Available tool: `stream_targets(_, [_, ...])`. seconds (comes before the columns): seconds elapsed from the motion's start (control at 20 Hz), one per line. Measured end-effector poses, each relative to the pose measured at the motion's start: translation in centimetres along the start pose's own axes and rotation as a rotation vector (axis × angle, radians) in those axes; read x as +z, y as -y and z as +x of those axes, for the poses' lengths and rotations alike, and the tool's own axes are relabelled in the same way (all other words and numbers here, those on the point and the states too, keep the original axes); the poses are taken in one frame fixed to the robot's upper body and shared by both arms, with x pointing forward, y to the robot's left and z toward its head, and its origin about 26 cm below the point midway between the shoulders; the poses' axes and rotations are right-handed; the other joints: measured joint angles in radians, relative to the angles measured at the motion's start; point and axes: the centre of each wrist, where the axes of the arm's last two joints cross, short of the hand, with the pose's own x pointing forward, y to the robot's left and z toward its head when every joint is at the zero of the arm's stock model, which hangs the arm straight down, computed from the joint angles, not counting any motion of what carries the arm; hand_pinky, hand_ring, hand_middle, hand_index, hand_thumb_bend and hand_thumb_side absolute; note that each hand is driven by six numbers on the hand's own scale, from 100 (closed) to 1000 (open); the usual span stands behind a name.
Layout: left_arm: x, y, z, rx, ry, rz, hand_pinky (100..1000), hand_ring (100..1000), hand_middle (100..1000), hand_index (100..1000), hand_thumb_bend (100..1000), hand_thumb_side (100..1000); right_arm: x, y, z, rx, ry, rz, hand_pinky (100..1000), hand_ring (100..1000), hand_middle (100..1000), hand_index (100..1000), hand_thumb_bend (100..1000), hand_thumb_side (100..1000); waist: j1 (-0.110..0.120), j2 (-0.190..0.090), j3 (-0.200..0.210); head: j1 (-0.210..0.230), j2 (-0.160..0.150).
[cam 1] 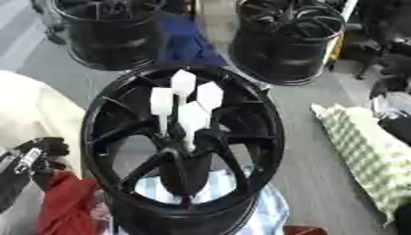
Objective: Pull the pin out of the wheel hub.
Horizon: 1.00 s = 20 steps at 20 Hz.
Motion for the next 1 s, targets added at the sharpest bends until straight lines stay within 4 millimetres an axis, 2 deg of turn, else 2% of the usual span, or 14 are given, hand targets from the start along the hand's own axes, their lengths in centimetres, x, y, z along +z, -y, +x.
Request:
stream_targets(0.05, [0.0, 0.0, 0.0, 0.000, 0.001, -0.003, 653, 778, 687, 791, 100, 711, -0.3, 0.6, 0.3, 0.022, 0.008, 0.014, 731, 736, 740, 910, 332, 484, 0.000, -0.001, 0.003, -0.005, 0.000])
stream_targets(0.1, [-0.1, 0.1, 0.0, -0.001, 0.001, -0.012, 653, 779, 687, 791, 100, 711, -0.6, 1.2, 0.8, 0.044, 0.030, 0.031, 735, 741, 754, 912, 226, 402, -0.002, -0.003, 0.018, -0.014, 0.000])
stream_targets(0.15, [-0.1, 0.2, 0.0, -0.001, 0.002, -0.020, 653, 779, 687, 791, 100, 711, -1.4, 1.7, 1.7, 0.065, 0.075, 0.049, 735, 741, 758, 912, 173, 368, -0.004, -0.006, 0.037, -0.024, 0.000])
stream_targets(0.25, [-0.1, 0.2, 0.0, -0.001, 0.002, -0.028, 653, 779, 687, 791, 100, 711, -3.0, 2.4, 4.0, 0.107, 0.200, 0.095, 735, 741, 758, 912, 173, 368, -0.009, -0.006, 0.039, -0.032, 0.000])
stream_targets(0.35, [-0.2, 0.3, 0.0, -0.001, 0.005, -0.035, 654, 780, 688, 791, 100, 711, -4.0, 2.8, 5.8, 0.146, 0.289, 0.158, 751, 763, 774, 913, 193, 373, -0.004, -0.006, 0.037, -0.036, 0.000])
stream_targets(0.6, [-0.4, 0.5, 0.0, -0.001, 0.013, -0.057, 654, 780, 688, 791, 100, 711, -5.9, 3.2, 8.9, 0.200, 0.456, 0.331, 772, 799, 810, 931, 185, 389, 0.004, -0.006, 0.072, -0.069, 0.000])
stream_targets(0.8, [-0.5, 0.7, 0.1, -0.002, 0.017, -0.073, 654, 781, 689, 792, 100, 711, -7.3, 2.0, 9.9, 0.180, 0.489, 0.452, 780, 816, 829, 938, 182, 386, 0.007, -0.007, 0.085, -0.091, 0.000])
stream_targets(1.0, [-0.7, 0.8, 0.1, -0.001, 0.022, -0.087, 655, 783, 691, 793, 100, 709, -8.8, -1.0, 10.2, 0.148, 0.483, 0.555, 786, 832, 841, 941, 186, 381, 0.012, -0.007, 0.100, -0.111, 0.000])
